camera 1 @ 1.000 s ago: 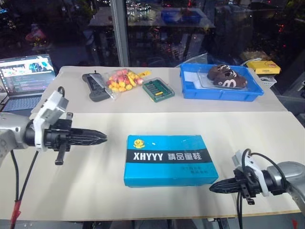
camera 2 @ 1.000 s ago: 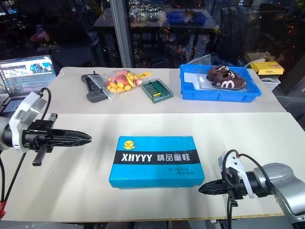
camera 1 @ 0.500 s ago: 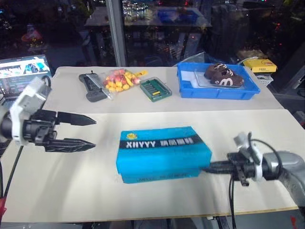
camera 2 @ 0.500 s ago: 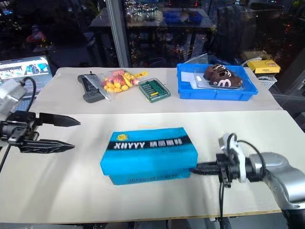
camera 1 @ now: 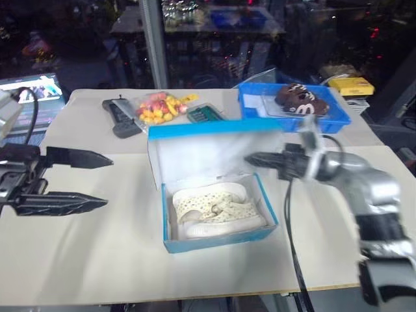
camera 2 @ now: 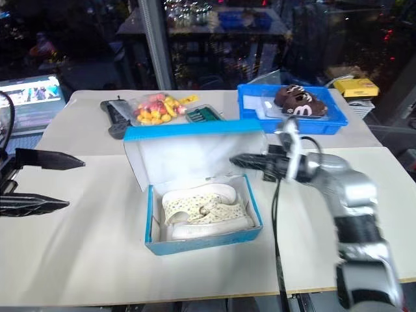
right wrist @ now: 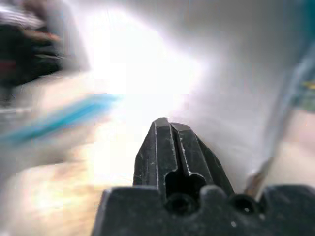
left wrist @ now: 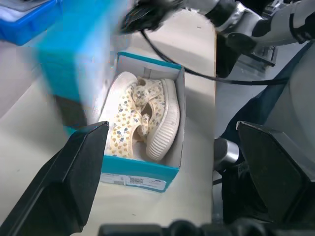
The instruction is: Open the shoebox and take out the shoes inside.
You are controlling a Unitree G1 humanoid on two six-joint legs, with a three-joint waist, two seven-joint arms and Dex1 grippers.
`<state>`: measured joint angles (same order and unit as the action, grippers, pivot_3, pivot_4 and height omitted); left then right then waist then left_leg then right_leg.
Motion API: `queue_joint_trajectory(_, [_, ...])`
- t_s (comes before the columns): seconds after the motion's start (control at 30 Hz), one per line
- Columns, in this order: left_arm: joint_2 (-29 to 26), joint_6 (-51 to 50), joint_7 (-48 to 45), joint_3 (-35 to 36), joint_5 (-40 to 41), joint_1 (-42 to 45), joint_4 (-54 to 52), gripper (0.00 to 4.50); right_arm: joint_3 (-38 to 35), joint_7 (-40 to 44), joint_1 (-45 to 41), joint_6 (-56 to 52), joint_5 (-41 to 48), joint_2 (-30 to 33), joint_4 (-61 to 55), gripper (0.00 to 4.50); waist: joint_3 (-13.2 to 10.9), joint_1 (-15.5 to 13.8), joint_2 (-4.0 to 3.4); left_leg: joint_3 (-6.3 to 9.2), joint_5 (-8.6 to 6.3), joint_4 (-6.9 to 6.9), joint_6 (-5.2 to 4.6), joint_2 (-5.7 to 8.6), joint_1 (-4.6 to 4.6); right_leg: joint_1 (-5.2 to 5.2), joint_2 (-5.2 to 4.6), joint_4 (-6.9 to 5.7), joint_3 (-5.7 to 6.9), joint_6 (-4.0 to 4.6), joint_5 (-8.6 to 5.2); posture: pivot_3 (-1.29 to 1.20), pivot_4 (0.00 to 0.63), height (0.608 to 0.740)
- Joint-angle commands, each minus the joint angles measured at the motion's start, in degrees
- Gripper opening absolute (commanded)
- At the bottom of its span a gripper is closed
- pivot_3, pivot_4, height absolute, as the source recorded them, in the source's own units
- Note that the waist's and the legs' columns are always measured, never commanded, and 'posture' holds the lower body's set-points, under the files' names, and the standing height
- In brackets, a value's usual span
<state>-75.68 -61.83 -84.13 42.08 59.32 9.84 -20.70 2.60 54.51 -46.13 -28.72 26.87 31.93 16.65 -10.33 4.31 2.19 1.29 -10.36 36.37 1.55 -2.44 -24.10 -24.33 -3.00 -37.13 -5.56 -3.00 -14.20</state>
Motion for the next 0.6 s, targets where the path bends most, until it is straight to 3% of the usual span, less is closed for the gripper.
queue_joint_trajectory(0.03, [1.85,-1.79,-1.96,7.58,-0.02,-5.12,-3.92,4.47,-0.89,-0.93,-3.87,3.29,-3.69,0.36,4.03,0.0,-0.04,-0.18,-0.05,0.01,0.0,-0.04,0.0,-0.01,-0.04,-0.03,0.01,-0.01,0.01,0.2,0.1,0.0,0.15,0.74])
queue_joint_trajectory(0.37, [3.93,1.5,-2.46,7.39,-0.56,-10.34,-5.67,4.47,1.4,18.17,-1.08,-11.07,5.39,14.09,-22.22,0.0,-0.17,-0.87,-0.2,0.13,-0.03,-0.33,0.0,-0.02,-0.12,-0.11,0.02,0.02,0.14,0.36,0.07,0.0,0.15,0.74])
queue_joint_trajectory(0.47, [3.74,4.33,-3.1,5.16,-2.3,-10.9,-5.26,4.5,4.82,20.16,-0.18,-12.9,4.9,15.68,-27.57,0.78,-0.17,-0.46,-0.2,0.11,-0.02,-0.23,0.01,-0.23,0.02,0.0,0.27,0.02,0.08,0.22,-0.09,0.0,0.15,0.74])
queue_joint_trajectory(0.6, [3.5,6.8,-3.14,2.42,-3.24,-10.36,-4.47,4.5,12.48,17.67,2.22,-9.2,-2.19,13.86,-31.02,2.24,-0.16,-0.27,-0.18,0.11,-0.02,-0.14,0.01,-0.45,0.25,0.07,0.5,-0.06,0.06,0.35,-0.06,0.0,0.15,0.74])
